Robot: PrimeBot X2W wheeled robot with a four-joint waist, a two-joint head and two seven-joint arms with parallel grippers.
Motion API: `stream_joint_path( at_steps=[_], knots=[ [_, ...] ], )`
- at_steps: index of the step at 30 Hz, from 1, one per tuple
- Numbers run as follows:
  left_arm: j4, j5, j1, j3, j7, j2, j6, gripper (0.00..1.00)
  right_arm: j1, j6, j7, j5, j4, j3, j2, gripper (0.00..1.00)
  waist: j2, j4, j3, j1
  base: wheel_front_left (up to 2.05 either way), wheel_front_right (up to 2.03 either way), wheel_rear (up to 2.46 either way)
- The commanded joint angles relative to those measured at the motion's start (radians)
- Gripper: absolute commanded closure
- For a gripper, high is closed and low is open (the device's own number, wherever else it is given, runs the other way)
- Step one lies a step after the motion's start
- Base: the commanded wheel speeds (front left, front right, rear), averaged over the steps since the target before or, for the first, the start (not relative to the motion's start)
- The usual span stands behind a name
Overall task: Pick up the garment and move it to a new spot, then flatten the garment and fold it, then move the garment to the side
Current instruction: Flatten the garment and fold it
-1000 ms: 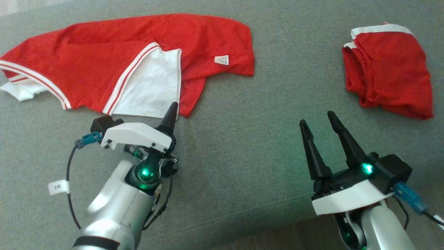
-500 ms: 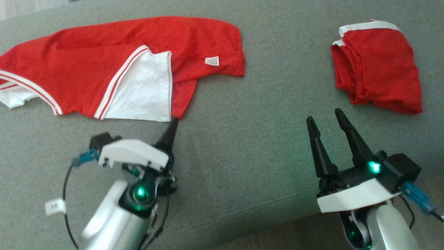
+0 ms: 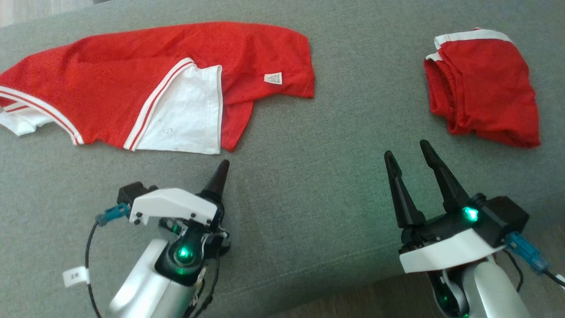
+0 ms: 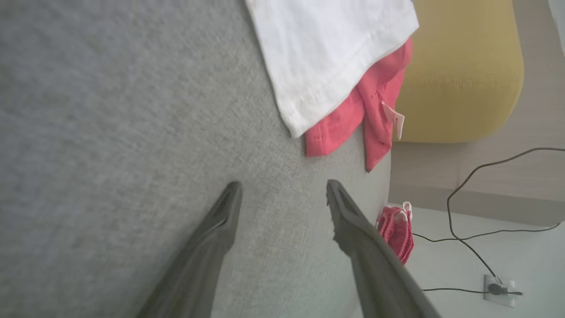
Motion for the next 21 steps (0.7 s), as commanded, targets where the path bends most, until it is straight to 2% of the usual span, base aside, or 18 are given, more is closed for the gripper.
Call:
stream_joint_path(
  at_steps=[1, 15, 17, 18, 19, 20, 21],
  knots=[
    [0.05, -0.008, -0.016, 0.046, -0.013, 0.025, 0.008, 0.0, -0.008, 0.0, -0.009, -0.006, -0.029, 0.023, -0.003, 0.0, 0.0, -0.002, 0.001, 0.0, 0.0, 0.0, 0.0],
    [0.241, -0.017, -0.169, 0.08, -0.051, -0.002, -0.072, 0.0, -0.014, 0.0, -0.009, -0.015, -0.031, 0.024, -0.003, 0.0, 0.0, -0.007, 0.025, 0.0, 0.0, 0.0, 0.0],
    [0.263, -0.021, -0.183, 0.079, -0.044, -0.006, -0.082, 0.09, -0.016, 0.0, -0.009, -0.015, -0.031, 0.023, -0.003, 0.0, 0.0, -0.006, 0.028, 0.0, 0.0, 0.0, 0.0],
    [0.263, -0.021, -0.183, 0.079, -0.044, -0.006, -0.082, 0.09, -0.016, 0.0, -0.009, -0.015, -0.031, 0.023, -0.003, 0.0, 0.0, -0.006, 0.028, 0.0, 0.0, 0.0, 0.0],
    [0.273, -0.023, -0.189, 0.078, -0.04, -0.007, -0.088, 0.16, -0.017, 0.0, -0.009, -0.015, -0.031, 0.022, -0.003, 0.0, 0.0, -0.005, 0.029, 0.0, 0.0, 0.0, 0.0],
    [0.283, -0.025, -0.193, 0.075, -0.035, -0.009, -0.093, 0.36, -0.018, 0.0, -0.009, -0.015, -0.031, 0.021, -0.003, 0.0, 0.0, -0.005, 0.03, 0.0, 0.0, 0.0, 0.0],
    [0.291, -0.026, -0.196, 0.074, -0.032, -0.01, -0.099, 0.63, -0.019, 0.0, -0.009, -0.015, -0.031, 0.021, -0.003, 0.0, 0.0, -0.005, 0.031, 0.0, 0.0, 0.0, 0.0]
  ],
)
